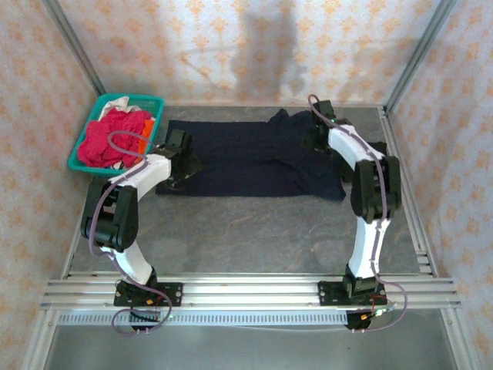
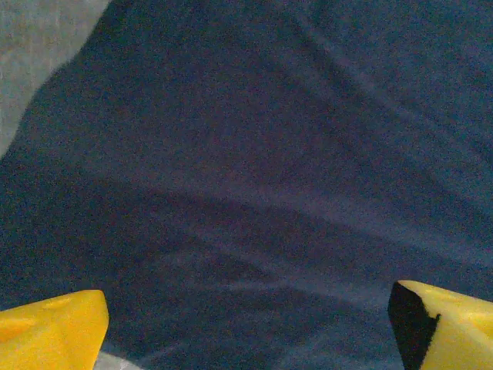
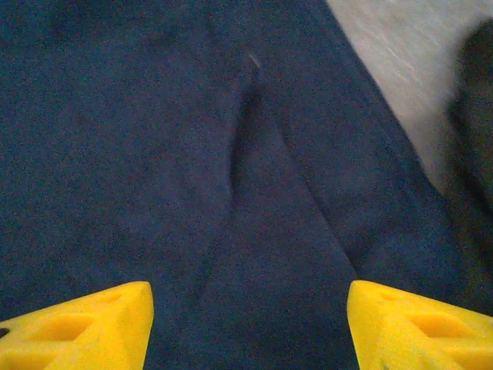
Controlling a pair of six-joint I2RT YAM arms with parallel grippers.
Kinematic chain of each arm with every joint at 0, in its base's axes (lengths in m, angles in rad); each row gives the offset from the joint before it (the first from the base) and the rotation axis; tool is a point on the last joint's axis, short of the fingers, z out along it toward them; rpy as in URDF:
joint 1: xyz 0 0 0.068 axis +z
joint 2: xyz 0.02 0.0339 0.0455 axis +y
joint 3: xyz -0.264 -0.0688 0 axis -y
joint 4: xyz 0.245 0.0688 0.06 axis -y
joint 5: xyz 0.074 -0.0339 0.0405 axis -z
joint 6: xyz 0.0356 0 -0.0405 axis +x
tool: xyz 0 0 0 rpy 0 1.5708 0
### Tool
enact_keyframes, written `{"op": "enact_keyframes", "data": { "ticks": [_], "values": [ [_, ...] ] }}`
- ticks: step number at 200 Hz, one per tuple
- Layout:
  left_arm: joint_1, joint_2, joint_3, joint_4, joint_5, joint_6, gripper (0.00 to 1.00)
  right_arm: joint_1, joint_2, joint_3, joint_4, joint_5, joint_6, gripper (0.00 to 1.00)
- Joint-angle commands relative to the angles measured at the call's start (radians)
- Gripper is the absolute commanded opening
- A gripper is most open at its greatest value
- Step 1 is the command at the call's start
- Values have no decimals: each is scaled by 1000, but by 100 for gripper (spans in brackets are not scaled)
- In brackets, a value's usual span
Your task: Fold and stack the t-shirts
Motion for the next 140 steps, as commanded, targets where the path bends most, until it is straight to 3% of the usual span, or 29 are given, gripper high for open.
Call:
{"op": "enact_keyframes", "data": {
  "ticks": [1, 36, 73, 89, 127, 140],
  "values": [
    [-5, -3, -45, 41, -4, -32, 95, -16, -221, -206, 108, 80, 50, 67],
    [-5, -1, -102, 71, 1, -43, 94, -100, -381, -506, 146, -27, 99, 65],
    [-2, 28, -120, 87, -2, -55, 94, -137, -358, -593, 165, -125, 104, 53],
    [1, 36, -127, 95, -5, -58, 94, -138, -311, -575, 162, -126, 104, 44],
    [36, 50, -157, 116, 5, -71, 94, -146, -260, -530, 132, -70, 98, 12],
    [54, 50, -172, 129, 18, -75, 94, -157, -260, -515, 122, -43, 86, 8]
  ]
}}
